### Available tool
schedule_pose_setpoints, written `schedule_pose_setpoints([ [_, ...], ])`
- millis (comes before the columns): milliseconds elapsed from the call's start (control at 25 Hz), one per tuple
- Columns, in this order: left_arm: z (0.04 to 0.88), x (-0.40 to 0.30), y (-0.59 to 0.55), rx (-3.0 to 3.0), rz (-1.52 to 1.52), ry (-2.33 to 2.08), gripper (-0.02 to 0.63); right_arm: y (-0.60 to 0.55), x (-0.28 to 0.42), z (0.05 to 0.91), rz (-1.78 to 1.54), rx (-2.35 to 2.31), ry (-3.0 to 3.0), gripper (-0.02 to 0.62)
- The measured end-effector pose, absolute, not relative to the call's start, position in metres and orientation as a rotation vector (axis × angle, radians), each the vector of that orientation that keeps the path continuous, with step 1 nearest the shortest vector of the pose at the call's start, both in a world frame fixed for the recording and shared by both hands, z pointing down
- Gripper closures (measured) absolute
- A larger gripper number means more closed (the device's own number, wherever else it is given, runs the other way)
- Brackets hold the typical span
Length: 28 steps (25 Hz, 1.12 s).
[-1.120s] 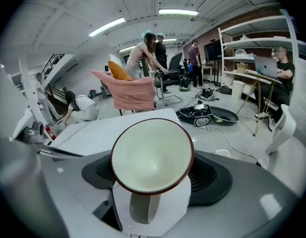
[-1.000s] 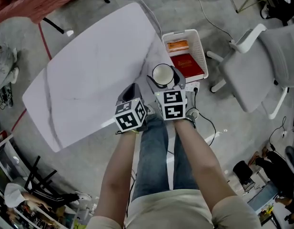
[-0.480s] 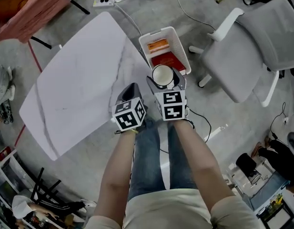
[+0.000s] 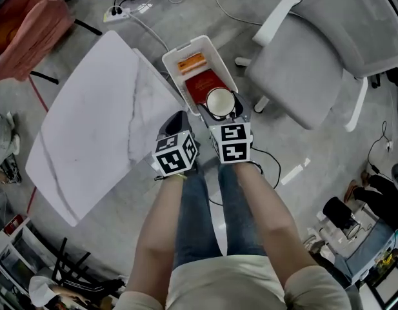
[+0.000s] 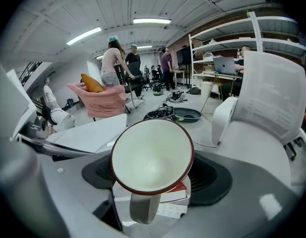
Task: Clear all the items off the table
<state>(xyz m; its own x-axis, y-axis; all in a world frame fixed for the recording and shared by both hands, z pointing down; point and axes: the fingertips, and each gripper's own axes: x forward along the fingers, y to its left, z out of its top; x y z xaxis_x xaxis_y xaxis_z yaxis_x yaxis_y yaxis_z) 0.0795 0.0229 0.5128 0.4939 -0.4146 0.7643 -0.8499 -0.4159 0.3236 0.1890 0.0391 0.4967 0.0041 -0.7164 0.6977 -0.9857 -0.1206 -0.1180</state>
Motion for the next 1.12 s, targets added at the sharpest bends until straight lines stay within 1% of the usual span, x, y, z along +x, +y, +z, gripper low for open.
schedule_pose_setpoints([
  [640, 0.522, 0.231, 0.08, 2.106, 0.847, -0.89, 0.598, 0.107, 0.337, 0.503, 0.913, 1.991, -1.63, 0.187],
  [1120, 0.53, 0.319, 0.108, 2.167, 0.911, -0.807, 0.598, 0.145, 0.427, 0.509, 0.954, 2.072, -1.566, 0.187],
])
